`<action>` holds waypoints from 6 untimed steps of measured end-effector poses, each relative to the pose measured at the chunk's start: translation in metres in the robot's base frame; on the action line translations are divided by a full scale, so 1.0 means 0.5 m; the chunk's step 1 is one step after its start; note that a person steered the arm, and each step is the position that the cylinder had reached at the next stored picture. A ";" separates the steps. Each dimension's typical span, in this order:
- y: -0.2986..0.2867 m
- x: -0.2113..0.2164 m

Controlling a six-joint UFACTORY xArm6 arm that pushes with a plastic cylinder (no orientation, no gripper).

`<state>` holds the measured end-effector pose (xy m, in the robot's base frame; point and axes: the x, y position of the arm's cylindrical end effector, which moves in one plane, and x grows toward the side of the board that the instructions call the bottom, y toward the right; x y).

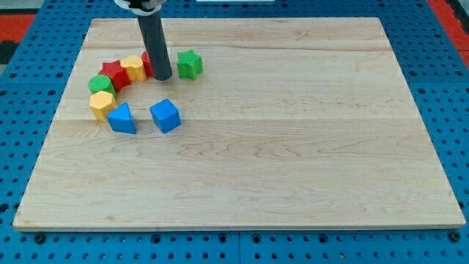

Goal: Push the green star into the red circle

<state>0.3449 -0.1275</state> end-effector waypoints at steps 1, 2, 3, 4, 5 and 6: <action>-0.013 0.022; -0.055 0.021; -0.083 0.011; -0.084 0.012; -0.018 0.046; 0.178 0.052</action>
<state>0.3708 -0.0384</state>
